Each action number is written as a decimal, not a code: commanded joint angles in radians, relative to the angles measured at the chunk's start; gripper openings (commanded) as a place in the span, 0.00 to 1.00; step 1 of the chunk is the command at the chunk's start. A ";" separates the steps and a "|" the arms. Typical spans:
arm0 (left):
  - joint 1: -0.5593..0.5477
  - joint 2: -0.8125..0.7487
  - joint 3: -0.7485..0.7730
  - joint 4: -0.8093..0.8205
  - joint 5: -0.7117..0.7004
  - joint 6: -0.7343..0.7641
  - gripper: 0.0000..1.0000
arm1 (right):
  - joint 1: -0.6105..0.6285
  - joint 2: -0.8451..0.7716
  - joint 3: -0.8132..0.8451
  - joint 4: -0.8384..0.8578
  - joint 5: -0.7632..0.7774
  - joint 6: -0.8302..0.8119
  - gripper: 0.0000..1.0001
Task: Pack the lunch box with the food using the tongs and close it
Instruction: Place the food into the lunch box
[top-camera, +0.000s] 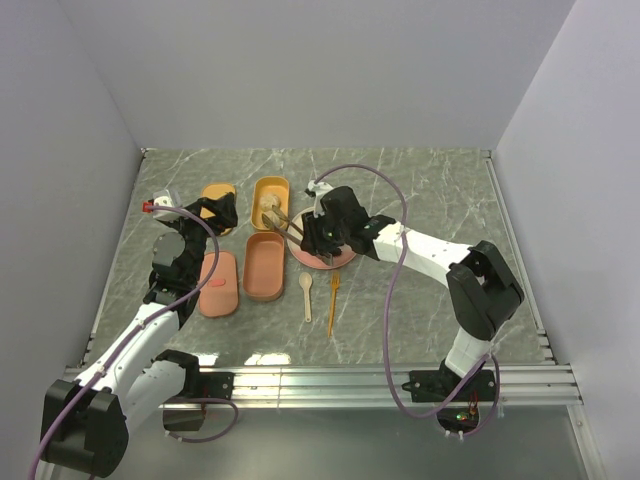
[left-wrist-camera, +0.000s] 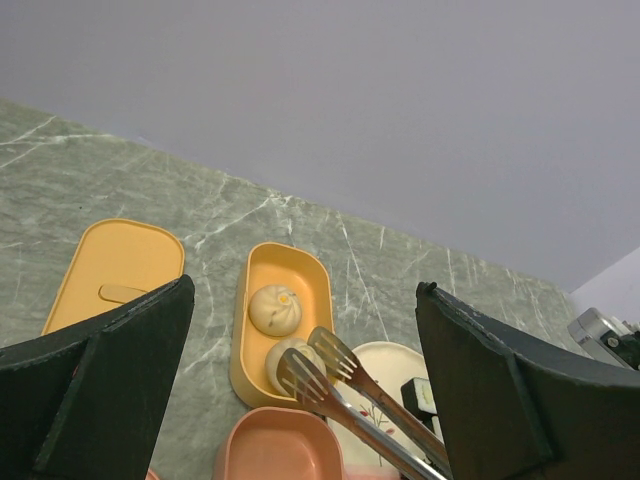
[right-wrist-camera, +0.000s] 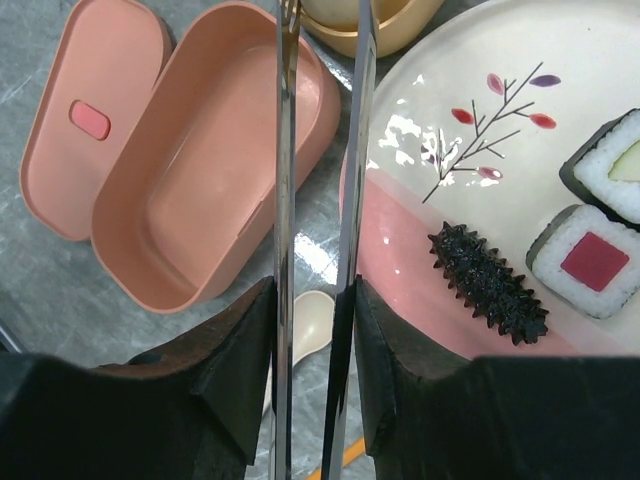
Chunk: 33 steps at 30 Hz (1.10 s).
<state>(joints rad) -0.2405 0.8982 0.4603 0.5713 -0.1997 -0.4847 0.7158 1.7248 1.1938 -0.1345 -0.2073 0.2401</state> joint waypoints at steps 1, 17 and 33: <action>0.004 -0.015 -0.002 0.033 0.002 0.000 0.99 | 0.007 -0.010 0.040 0.038 0.005 -0.012 0.43; 0.004 -0.012 -0.003 0.035 0.005 -0.002 0.99 | 0.005 -0.031 0.018 0.065 0.014 -0.013 0.51; 0.004 -0.008 -0.003 0.038 0.006 -0.003 0.99 | 0.014 -0.284 -0.178 0.234 0.092 -0.016 0.54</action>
<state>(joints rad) -0.2405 0.8982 0.4603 0.5713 -0.1997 -0.4847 0.7204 1.5723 1.0496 -0.0273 -0.1543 0.2367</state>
